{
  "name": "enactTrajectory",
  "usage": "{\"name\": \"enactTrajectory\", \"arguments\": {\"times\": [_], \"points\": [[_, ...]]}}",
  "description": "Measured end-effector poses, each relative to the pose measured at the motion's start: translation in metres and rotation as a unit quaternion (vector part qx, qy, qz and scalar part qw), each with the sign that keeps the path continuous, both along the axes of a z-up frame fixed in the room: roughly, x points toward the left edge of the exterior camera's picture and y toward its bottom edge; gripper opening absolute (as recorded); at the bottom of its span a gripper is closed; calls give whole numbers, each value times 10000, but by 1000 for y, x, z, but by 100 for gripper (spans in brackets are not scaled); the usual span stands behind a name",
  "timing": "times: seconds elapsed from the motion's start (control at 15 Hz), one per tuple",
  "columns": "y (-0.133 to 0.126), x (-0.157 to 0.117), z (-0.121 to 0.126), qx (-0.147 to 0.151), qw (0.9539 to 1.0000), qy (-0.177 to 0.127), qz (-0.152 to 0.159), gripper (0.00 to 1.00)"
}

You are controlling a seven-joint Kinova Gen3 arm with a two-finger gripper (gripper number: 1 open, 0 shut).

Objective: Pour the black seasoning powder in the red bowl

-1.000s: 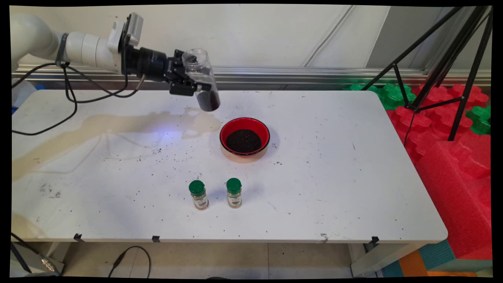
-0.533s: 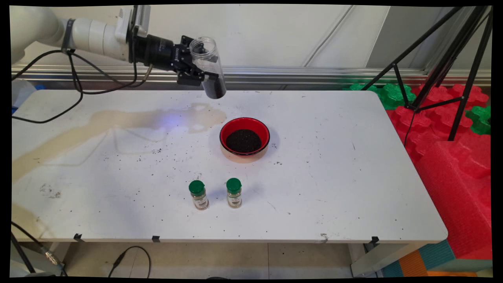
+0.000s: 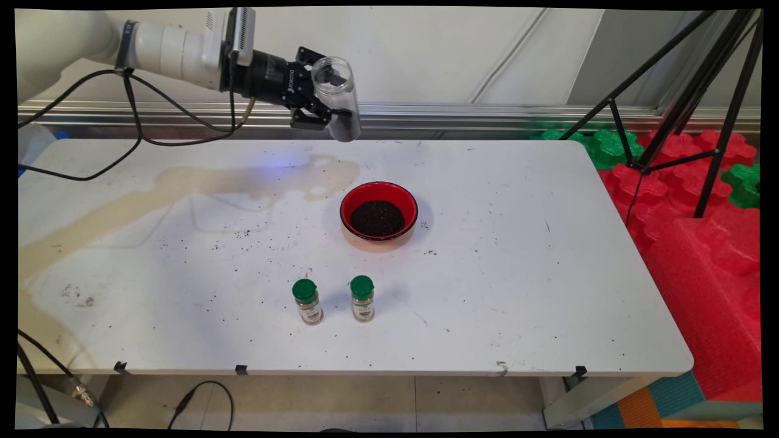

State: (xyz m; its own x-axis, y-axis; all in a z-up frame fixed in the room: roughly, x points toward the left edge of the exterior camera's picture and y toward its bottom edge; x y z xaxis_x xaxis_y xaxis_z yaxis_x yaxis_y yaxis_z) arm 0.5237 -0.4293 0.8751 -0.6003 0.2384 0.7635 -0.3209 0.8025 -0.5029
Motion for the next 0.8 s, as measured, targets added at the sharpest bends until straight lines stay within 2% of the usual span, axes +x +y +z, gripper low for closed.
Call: {"name": "enactTrajectory", "arguments": {"times": [0.4, 0.8], "points": [[-12, -17, -7, -456, 9978, -447, -152, 0], [-18, -29, -21, -921, 9909, -925, -320, 0]]}}
